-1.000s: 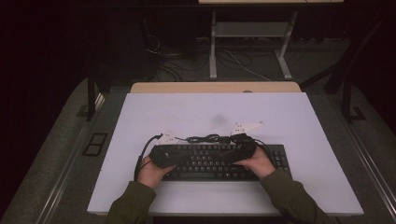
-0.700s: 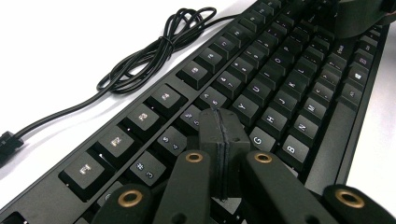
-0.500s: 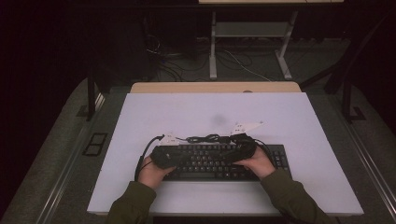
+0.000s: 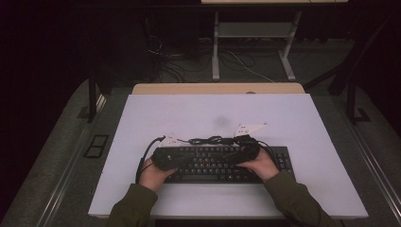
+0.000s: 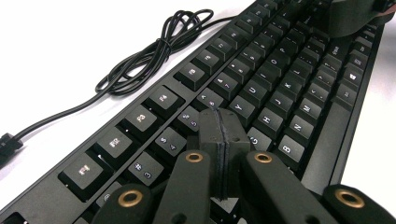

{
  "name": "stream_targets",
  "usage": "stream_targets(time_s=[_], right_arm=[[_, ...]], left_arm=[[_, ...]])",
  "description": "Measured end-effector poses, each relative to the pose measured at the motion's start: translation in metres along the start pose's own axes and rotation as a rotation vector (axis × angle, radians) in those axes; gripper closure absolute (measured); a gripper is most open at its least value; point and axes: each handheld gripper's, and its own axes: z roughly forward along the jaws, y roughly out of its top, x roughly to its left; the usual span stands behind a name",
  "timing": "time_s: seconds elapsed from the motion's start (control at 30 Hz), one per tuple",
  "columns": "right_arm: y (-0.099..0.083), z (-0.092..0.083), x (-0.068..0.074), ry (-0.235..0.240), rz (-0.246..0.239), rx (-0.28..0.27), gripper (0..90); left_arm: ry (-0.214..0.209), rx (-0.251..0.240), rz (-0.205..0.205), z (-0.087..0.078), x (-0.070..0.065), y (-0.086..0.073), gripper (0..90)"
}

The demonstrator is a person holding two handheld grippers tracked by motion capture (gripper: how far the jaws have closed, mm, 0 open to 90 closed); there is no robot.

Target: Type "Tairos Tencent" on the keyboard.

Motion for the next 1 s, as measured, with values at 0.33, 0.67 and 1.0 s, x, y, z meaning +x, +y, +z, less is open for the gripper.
stream_targets(time_s=[0.33,0.67,1.0], right_arm=[[0.0,-0.001,-0.001,-0.001,0.001,-0.003,20.8],[0.0,-0.001,-0.001,-0.001,-0.002,-0.005,21.1],[0.0,-0.002,0.0,0.005,-0.007,0.008,24.0]], left_arm=[[-0.003,-0.03,0.005,-0.007,-0.003,0.002,88.9],[0.001,-0.047,0.003,-0.015,-0.006,0.0,80.3],[0.011,-0.064,-0.004,-0.023,-0.006,-0.005,59.1]])
